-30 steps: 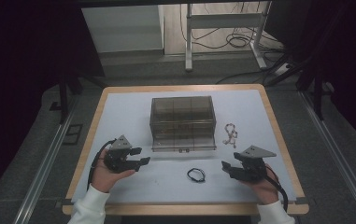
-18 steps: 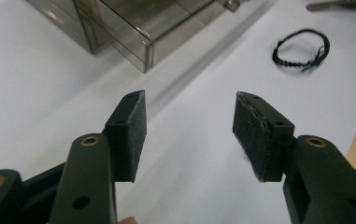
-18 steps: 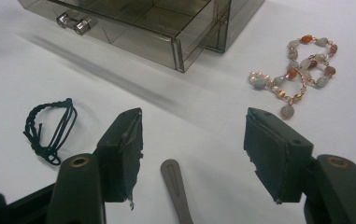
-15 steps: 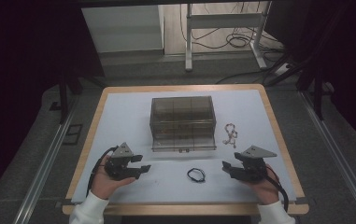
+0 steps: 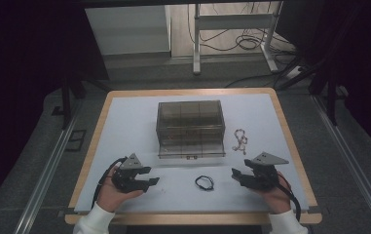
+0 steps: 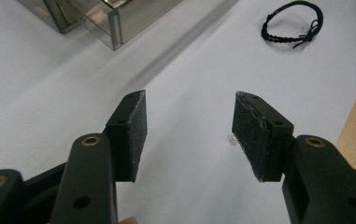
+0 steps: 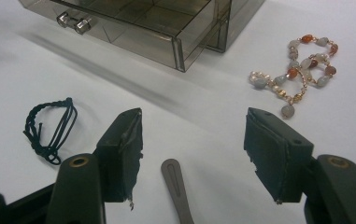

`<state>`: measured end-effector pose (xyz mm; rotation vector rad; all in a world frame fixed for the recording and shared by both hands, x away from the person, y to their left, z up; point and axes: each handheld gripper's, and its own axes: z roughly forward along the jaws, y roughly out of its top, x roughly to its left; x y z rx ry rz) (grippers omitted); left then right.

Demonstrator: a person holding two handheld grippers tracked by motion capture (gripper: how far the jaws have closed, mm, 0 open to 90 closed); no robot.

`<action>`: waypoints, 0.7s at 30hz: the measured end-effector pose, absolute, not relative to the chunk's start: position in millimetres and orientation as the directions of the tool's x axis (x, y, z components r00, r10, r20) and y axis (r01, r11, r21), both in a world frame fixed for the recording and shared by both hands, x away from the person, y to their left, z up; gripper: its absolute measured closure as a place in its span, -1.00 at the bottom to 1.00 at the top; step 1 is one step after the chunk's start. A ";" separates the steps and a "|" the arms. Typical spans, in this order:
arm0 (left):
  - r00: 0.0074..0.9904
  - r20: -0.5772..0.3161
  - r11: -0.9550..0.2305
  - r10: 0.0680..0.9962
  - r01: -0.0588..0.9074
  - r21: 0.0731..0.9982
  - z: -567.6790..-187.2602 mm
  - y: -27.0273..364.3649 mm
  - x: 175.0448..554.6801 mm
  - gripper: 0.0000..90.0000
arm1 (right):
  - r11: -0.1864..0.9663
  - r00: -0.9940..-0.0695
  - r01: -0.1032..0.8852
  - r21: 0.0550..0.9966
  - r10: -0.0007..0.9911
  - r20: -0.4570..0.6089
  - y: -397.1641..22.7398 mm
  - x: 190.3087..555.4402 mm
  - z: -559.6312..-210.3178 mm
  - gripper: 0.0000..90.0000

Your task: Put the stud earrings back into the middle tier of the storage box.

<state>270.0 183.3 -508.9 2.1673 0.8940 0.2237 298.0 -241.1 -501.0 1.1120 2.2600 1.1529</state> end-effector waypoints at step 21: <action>0.769 -0.108 -0.523 0.630 0.523 0.673 -521.1 164.9 263.7 0.12 | 0.350 -0.615 0.483 0.803 0.788 0.026 -242.8 297.8 -500.4 -0.17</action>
